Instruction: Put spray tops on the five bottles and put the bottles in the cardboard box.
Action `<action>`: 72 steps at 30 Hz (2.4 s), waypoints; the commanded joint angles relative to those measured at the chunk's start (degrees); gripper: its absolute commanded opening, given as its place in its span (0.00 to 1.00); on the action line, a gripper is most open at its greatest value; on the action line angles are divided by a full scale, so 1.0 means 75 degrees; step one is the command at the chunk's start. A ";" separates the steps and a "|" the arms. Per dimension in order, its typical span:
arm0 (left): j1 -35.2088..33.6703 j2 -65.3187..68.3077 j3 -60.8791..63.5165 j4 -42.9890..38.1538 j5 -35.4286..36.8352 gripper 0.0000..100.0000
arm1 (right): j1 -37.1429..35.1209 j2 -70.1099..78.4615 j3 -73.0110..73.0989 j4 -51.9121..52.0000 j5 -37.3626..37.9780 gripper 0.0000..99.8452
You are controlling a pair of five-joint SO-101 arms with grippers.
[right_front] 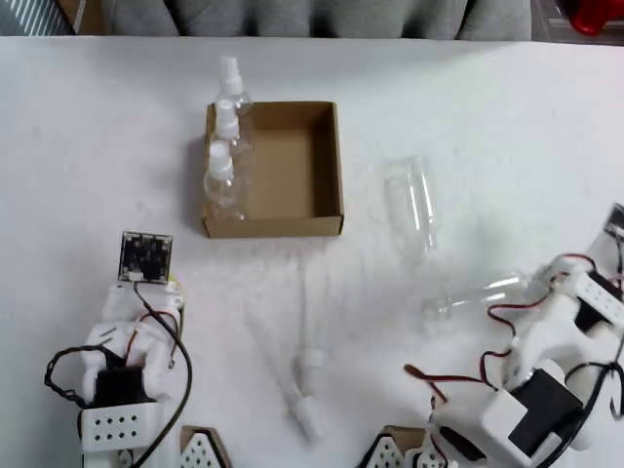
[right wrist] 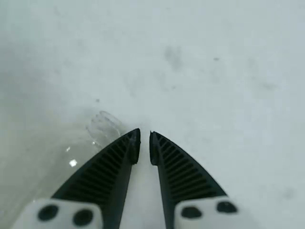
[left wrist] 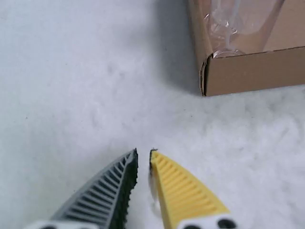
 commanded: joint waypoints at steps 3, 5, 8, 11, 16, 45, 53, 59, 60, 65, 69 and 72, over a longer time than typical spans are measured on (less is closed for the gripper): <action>-0.0053 -0.0147 -0.0035 0.0047 -0.0082 0.05 | -0.0990 0.0381 -0.0750 -0.0240 -0.0457 0.02; -0.0053 -0.0147 -0.0035 0.0047 -0.0082 0.05 | -0.1190 0.0733 -0.1114 -0.0229 -0.0551 0.02; -0.0053 -0.0147 -0.0035 0.0047 -0.0082 0.05 | -0.1459 0.1389 -0.1688 -0.0217 -0.0539 0.02; -0.0053 -0.0147 -0.0035 0.0047 -0.0082 0.05 | -0.1647 0.1987 -0.2321 -0.0182 -0.0539 0.02; -0.0053 -0.0147 -0.0035 0.0047 -0.0082 0.05 | -0.1694 0.2268 -0.3516 0.1330 -0.0586 0.02; -0.0041 -0.0147 -0.0035 0.0047 -0.0481 0.05 | -0.2268 -0.0498 -0.2567 0.3733 -0.2110 0.15; -0.0041 -0.0147 -0.0035 0.0047 -0.0492 0.05 | -0.2327 0.0053 -0.2391 0.3042 -0.2966 0.16; -0.0041 -0.0147 -0.0035 0.0047 -0.0492 0.05 | -0.2327 0.0451 -0.2497 0.3030 -0.3095 0.16; -0.0041 -0.0147 -0.0035 0.0047 -0.0492 0.05 | -0.2327 0.0463 -0.2520 0.3042 -0.3095 0.16; -0.0041 -0.0147 -0.0035 0.0047 -0.0492 0.05 | -0.2421 0.0522 -0.2508 0.3182 -0.3083 0.22; -0.0041 -0.0147 -0.0035 0.0047 -0.0492 0.05 | -0.2421 0.0522 -0.2497 0.3241 -0.3083 0.30; -0.0041 -0.0147 -0.0035 0.0047 -0.0492 0.05 | -0.2421 0.0522 -0.2497 0.3417 -0.3083 0.27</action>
